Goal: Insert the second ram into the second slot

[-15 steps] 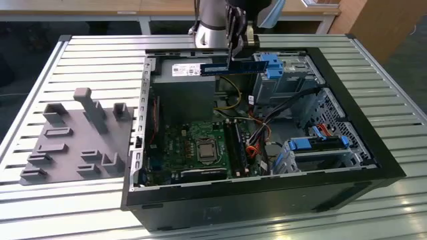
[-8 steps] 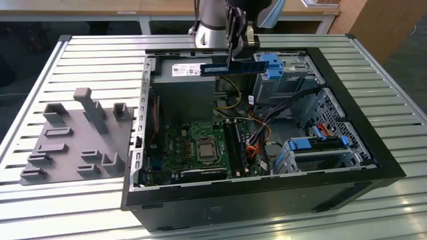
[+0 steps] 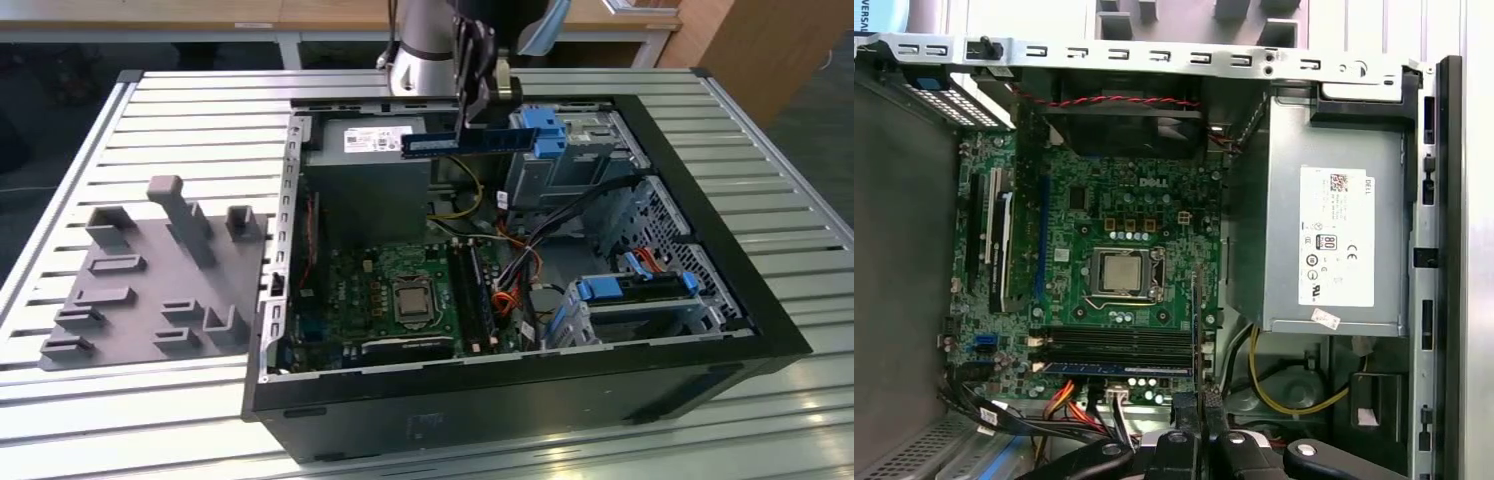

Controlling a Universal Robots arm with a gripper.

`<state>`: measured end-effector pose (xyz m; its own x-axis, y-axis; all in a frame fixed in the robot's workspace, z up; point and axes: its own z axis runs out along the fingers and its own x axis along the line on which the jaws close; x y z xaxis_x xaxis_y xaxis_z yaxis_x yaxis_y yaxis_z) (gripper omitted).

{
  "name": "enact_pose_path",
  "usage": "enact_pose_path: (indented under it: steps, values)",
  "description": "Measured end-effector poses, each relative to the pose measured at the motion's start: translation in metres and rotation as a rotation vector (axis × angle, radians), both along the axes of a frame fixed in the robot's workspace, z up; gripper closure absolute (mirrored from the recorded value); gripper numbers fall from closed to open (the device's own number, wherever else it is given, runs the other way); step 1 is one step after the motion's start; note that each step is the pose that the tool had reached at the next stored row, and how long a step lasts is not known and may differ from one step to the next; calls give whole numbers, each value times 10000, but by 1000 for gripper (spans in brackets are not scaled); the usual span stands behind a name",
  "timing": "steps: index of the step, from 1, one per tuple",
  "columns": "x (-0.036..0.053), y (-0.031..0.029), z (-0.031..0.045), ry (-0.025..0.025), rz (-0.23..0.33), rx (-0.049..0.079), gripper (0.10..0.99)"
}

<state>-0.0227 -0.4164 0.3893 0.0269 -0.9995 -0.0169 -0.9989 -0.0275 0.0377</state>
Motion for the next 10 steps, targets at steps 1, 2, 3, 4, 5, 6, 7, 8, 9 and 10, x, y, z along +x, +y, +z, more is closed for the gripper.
enact_pose_path:
  steps: [1, 2, 3, 4, 5, 6, 7, 8, 9, 10]
  values:
    - [0, -10, 0, 0, 0, -1, 953]
    - [0, -20, 0, 0, 0, 0, 953]
    - [0, -29, 0, 0, -1, 0, 953]
    - [0, -38, 0, 0, 0, 0, 953]
    - [0, -46, 0, 0, 0, 0, 953]
    - [0, -55, 0, 0, 0, -1, 953]
    - [0, -61, 0, 0, -1, 0, 953]
    - [0, -69, 0, 0, 0, 0, 953]
    - [0, -78, 0, 0, 0, 0, 953]
    - [0, -87, 0, 0, 0, 0, 953]
